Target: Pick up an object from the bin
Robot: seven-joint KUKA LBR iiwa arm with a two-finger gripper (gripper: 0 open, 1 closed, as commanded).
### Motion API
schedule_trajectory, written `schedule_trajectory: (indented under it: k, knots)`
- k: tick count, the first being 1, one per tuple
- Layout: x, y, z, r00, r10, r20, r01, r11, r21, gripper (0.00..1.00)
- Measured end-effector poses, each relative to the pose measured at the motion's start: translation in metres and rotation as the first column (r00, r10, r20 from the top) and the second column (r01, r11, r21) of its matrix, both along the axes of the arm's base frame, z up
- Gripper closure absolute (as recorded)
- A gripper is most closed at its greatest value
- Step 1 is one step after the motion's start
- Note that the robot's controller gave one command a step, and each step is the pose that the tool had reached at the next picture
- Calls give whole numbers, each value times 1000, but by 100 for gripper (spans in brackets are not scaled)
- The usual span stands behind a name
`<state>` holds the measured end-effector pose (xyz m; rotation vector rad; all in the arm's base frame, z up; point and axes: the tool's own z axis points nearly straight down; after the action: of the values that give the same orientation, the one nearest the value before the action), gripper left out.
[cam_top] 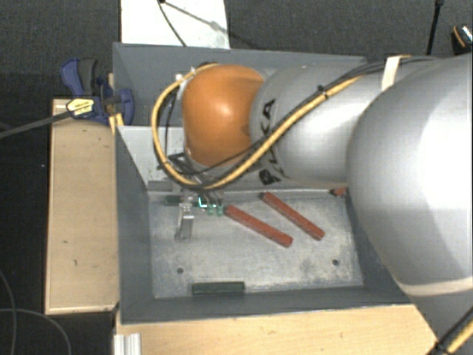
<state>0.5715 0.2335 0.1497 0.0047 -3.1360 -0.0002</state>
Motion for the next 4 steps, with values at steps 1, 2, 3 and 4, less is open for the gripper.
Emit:
schedule_trajectory:
  k: [1,2,3,4]
  knots:
    - [16,-27,-81,971,240,4,-240,971,-1,0]
    - [-12,-90,-80,966,259,4,-259,966,-2,0]
    - [7,-187,-79,923,384,10,-384,923,-5,0]
    - [-2,-243,8,930,367,15,-367,930,-6,0]
